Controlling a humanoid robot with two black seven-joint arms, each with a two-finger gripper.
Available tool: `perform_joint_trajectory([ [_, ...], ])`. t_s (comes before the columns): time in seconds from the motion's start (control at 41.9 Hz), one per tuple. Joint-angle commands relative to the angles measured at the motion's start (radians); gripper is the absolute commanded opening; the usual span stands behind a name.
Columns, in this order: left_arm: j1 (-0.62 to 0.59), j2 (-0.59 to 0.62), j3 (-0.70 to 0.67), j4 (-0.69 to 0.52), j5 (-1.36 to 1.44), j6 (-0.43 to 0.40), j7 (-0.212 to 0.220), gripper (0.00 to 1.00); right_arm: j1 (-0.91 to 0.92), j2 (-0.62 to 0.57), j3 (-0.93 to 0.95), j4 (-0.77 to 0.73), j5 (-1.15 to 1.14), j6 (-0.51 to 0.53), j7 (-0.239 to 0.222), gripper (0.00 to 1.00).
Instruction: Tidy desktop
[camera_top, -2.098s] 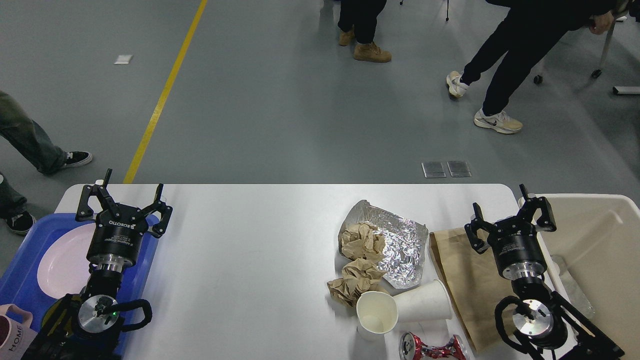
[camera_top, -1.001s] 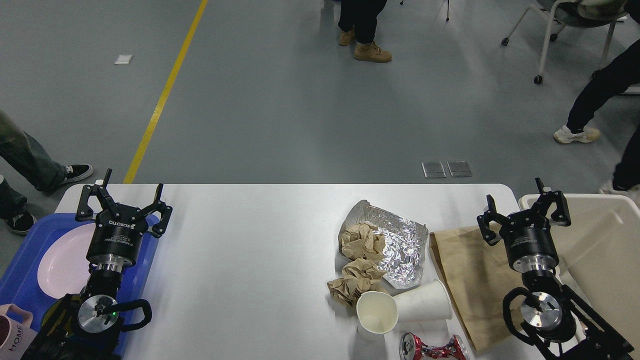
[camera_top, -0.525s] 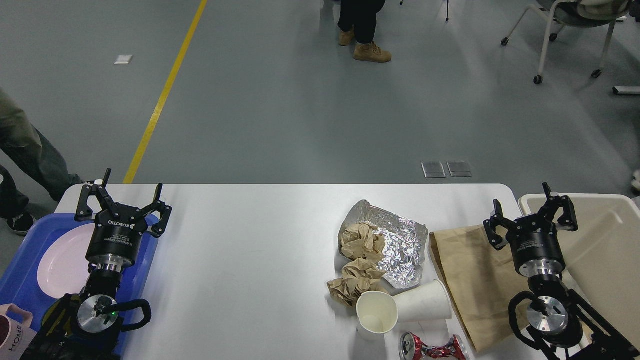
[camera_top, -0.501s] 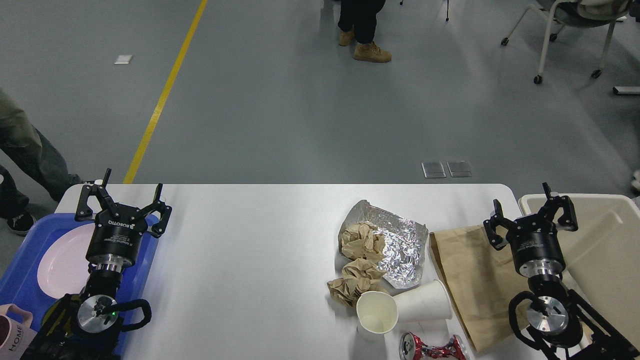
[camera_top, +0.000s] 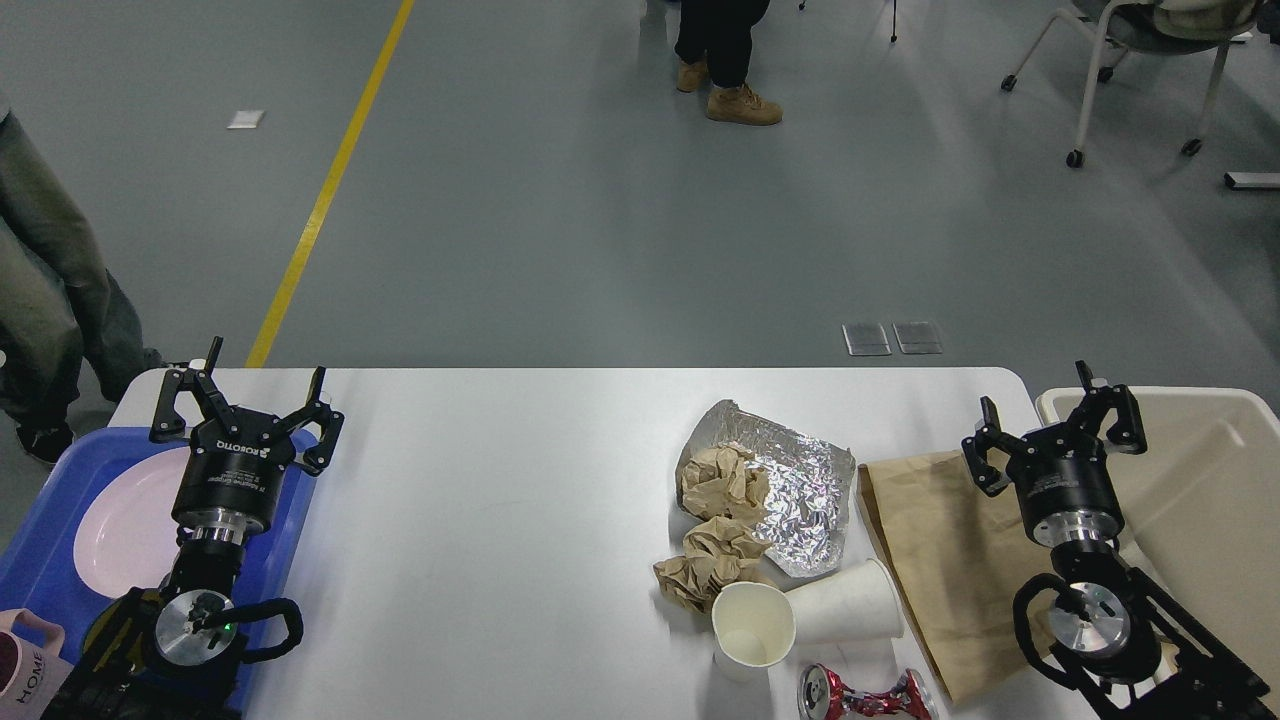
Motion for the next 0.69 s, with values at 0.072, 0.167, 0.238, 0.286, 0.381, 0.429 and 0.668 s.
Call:
perform_joint_trajectory([
  [0.072, 0.0, 0.0, 0.0, 0.0, 0.0, 0.0, 0.0, 0.97, 0.115, -0.204, -0.214, -0.009, 0.026, 0.001, 0.005, 1.0],
  [0.167, 0.0, 0.0, 0.0, 0.0, 0.001, 0.0, 0.0, 0.97, 0.191, -0.246, -0.356, -0.009, 0.116, 0.007, 0.005, 1.0],
  [0.238, 0.0, 0.0, 0.0, 0.0, 0.0, 0.0, 0.0, 0.97, 0.254, -0.282, -0.476, -0.004, 0.202, 0.012, 0.003, 1.0],
  [0.286, 0.0, 0.0, 0.0, 0.0, 0.0, 0.0, 0.0, 0.97, 0.303, -0.338, -0.554, -0.01, 0.253, 0.012, 0.003, 1.0],
  [0.381, 0.0, 0.0, 0.0, 0.0, 0.0, 0.0, 0.0, 0.97, 0.416, -0.444, -0.724, -0.009, 0.299, 0.012, 0.003, 1.0],
  [0.429, 0.0, 0.0, 0.0, 0.0, 0.001, 0.0, 0.0, 0.97, 0.522, -0.487, -0.873, -0.009, 0.3, 0.013, 0.003, 1.0],
  [0.668, 0.0, 0.0, 0.0, 0.0, 0.001, 0.0, 0.0, 0.97, 0.862, -0.52, -1.45, -0.004, 0.302, 0.012, 0.002, 1.0],
])
